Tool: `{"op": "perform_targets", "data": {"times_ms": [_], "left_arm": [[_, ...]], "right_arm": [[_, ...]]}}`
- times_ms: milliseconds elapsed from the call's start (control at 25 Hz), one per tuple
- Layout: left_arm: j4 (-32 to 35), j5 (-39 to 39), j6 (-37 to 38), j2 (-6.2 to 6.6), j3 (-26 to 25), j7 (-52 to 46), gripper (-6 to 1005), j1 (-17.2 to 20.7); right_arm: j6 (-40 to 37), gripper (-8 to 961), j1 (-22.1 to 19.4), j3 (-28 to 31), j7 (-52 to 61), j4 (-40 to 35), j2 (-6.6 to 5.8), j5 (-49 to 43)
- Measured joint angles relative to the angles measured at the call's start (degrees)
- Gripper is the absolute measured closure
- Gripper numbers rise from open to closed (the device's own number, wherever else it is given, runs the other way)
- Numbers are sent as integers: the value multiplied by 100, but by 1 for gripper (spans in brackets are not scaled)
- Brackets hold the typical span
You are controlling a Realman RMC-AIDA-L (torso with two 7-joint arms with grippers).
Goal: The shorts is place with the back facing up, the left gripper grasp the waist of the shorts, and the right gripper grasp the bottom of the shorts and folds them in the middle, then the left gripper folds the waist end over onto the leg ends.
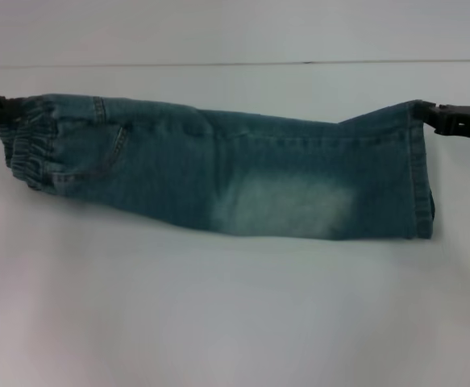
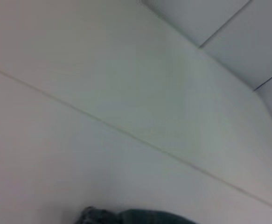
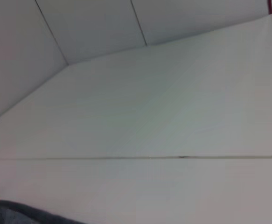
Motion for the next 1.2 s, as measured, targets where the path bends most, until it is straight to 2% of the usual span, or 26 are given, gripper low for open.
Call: {"op": "perform_targets", "data": {"times_ms": [280,600,960,1200], "left_arm": [[-22,-91,-133,5,-4,35,840,29],[-46,-101,-415,-35,6,38,834,60],[-407,-248,-769,-58,44,358,828,6],[-692,-717,-1006,-73,26,717,824,40]], "right_arm": [[52,917,6,13,29,0,6,84],[532,918,131,-81,-41,9,171,83],[1172,919,377,-543,-211,12,417,78],[1261,916,477,-567,-327,85,439,105]]}}
